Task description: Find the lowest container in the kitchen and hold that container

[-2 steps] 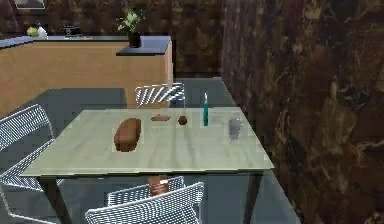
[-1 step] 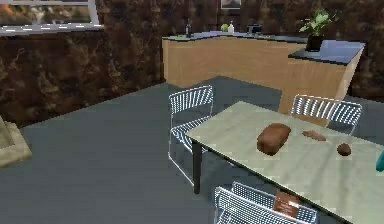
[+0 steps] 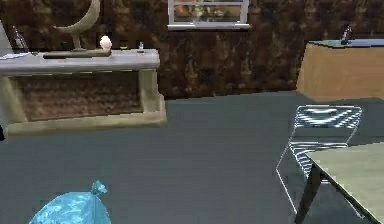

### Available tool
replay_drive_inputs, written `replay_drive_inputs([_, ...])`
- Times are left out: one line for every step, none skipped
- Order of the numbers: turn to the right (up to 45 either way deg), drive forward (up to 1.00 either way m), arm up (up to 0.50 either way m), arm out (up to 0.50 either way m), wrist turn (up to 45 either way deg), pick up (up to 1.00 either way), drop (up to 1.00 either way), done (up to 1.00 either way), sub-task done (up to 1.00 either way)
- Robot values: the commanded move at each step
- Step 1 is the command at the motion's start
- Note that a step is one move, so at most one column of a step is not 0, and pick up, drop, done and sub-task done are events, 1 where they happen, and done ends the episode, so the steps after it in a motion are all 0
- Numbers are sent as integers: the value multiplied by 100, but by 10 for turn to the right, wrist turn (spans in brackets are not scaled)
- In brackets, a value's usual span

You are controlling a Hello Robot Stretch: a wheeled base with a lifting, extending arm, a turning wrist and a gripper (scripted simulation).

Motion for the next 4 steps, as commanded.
replay_drive_inputs([-30, 0, 0, 0, 0, 0, 0, 0, 0])
replay_drive_inputs([450, 0, 0, 0, 0, 0, 0, 0, 0])
replay_drive_inputs([450, 0, 0, 0, 0, 0, 0, 0, 0])
replay_drive_inputs([210, 0, 0, 0, 0, 0, 0, 0, 0])
